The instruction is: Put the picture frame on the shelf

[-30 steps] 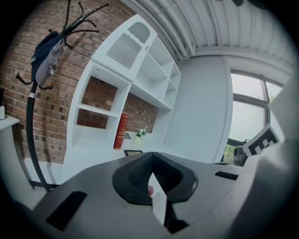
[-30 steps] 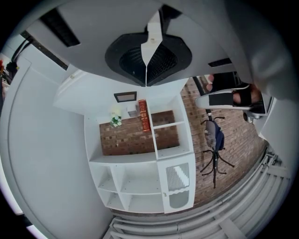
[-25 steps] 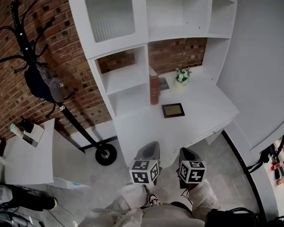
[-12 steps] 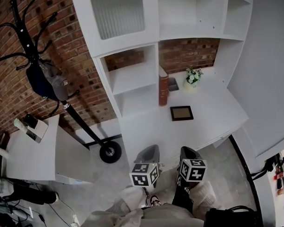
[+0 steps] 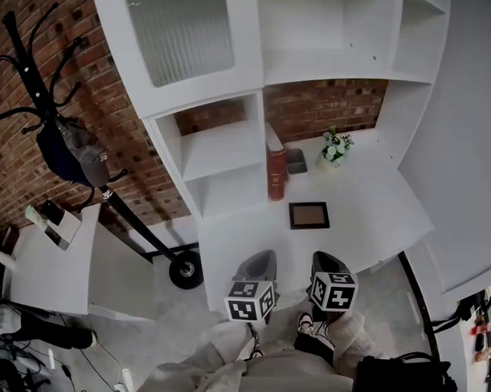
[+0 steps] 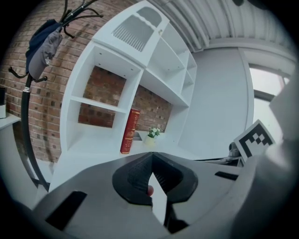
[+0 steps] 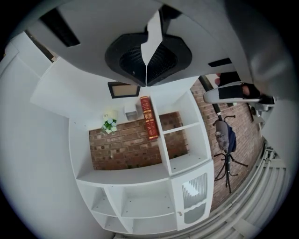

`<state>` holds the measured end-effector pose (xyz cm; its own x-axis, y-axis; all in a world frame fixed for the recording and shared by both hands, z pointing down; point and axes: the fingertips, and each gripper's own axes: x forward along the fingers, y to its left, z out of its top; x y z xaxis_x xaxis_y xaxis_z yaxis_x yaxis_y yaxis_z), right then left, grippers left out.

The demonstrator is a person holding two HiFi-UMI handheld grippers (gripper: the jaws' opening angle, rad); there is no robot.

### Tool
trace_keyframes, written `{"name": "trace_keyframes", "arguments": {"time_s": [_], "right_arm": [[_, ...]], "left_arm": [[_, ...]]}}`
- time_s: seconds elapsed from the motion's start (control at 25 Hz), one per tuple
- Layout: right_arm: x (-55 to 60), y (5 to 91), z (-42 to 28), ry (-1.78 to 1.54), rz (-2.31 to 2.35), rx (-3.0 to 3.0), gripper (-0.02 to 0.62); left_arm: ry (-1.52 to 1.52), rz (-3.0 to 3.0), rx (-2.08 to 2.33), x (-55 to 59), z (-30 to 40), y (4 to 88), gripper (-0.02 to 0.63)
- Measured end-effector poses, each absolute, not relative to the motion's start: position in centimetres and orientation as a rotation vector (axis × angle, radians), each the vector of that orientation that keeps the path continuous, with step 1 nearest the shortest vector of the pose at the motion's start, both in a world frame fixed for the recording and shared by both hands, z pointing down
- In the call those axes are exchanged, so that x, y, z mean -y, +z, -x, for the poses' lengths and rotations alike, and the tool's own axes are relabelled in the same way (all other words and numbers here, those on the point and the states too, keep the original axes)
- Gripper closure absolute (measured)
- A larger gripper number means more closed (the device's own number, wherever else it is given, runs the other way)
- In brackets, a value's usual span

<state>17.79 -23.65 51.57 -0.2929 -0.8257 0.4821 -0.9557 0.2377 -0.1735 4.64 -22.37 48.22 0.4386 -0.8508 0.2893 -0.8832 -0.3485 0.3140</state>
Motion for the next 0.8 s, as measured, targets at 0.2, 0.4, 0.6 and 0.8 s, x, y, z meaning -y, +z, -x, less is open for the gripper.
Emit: {"name": "trace_keyframes", "arguments": {"time_s": [0.2,0.4,0.6,0.8], "right_arm": [[27.9,51.6,-19.6,0.654,-1.635,2.262,0.571],[30.8,52.1,-20.4,0.702,-1.569,2.276,0.571],[32.4,52.8,-22.2,0.683,-1.530,2.263,0.571],[34.0,54.2,-23.9,0.715,-1.542,2.250,0.571]], "left_arm": [[0.118,-2.271,1.503,25.7,-6.4,48.0,0.603],[0.134,-2.203,1.522,28.6,-7.7,49.0,0.603],[0.163,-2.189,1.488,30.3,-10.4,50.1,0.603],[0.219,-2.173,1.493,31.0,-11.4,51.9,0.603]]}}
